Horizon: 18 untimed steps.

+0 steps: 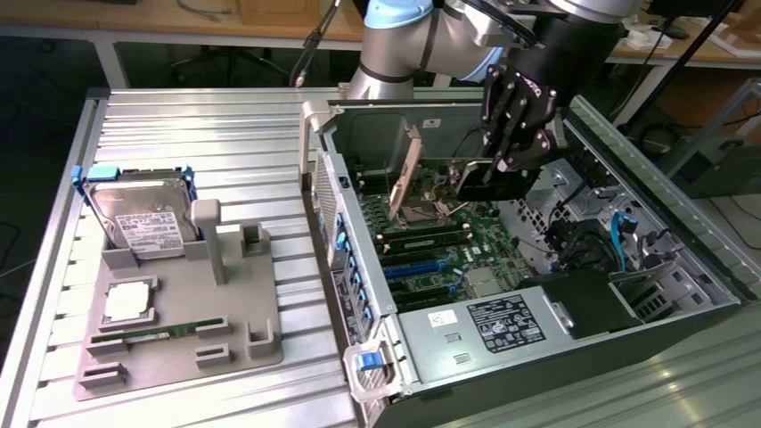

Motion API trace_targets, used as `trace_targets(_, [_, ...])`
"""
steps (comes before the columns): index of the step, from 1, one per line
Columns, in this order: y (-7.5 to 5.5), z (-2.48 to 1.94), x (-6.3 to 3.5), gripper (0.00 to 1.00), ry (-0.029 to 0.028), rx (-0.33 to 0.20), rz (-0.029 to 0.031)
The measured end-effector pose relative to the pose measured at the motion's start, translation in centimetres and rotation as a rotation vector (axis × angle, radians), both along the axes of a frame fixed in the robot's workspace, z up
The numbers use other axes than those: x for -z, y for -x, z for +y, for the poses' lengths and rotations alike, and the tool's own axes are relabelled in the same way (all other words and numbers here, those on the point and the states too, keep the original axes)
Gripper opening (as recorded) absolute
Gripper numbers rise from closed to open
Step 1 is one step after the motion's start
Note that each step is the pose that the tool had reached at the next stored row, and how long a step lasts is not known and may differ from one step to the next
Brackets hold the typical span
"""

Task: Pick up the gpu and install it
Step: 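Insert the gpu into the slot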

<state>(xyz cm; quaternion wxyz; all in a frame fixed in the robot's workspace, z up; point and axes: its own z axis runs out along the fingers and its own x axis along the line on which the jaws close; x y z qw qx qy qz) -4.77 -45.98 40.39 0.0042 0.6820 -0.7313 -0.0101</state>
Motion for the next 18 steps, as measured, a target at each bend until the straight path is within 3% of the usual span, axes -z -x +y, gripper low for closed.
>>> trace_targets(18, [0.00, 0.00, 0.70, 0.27, 0.0001, 0.000, 0.0000])
